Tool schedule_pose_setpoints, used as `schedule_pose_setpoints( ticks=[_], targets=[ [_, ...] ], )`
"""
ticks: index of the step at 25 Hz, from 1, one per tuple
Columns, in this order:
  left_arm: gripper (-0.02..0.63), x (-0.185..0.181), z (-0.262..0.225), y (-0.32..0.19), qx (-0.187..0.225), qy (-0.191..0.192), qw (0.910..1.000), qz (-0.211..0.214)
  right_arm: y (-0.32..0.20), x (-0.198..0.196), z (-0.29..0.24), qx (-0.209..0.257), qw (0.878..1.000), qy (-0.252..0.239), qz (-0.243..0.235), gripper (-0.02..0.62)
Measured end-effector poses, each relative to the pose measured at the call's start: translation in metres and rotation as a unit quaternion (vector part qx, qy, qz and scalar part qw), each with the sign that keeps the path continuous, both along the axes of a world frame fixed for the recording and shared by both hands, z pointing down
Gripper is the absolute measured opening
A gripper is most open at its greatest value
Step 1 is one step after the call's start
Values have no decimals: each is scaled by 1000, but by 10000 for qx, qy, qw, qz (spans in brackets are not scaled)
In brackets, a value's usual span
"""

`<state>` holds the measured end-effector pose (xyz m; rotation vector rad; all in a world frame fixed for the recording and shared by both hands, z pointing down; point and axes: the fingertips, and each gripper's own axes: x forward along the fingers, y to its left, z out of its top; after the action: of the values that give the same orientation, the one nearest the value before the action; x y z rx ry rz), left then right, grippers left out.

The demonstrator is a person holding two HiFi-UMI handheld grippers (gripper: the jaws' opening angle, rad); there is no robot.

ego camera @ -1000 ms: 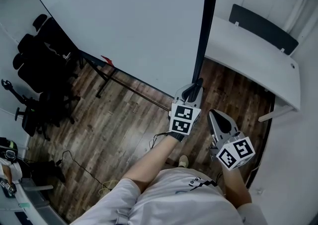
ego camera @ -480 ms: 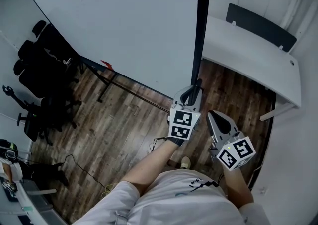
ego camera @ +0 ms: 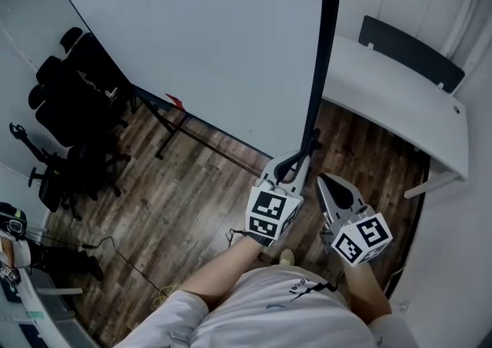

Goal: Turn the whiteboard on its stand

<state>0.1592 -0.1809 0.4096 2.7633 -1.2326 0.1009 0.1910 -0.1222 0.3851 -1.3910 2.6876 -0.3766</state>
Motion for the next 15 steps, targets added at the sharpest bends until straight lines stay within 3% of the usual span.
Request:
schedule_pose_setpoints(
  ticks=[4, 15],
  targets=[
    [12, -12, -11, 13, 2, 156, 9999, 56, -1, -9, -3, 24, 10000, -4, -97, 14],
    [12, -31, -11, 37, -152, 415, 9990, -13, 0, -31, -4, 89, 9993, 64, -370, 14]
  ],
)
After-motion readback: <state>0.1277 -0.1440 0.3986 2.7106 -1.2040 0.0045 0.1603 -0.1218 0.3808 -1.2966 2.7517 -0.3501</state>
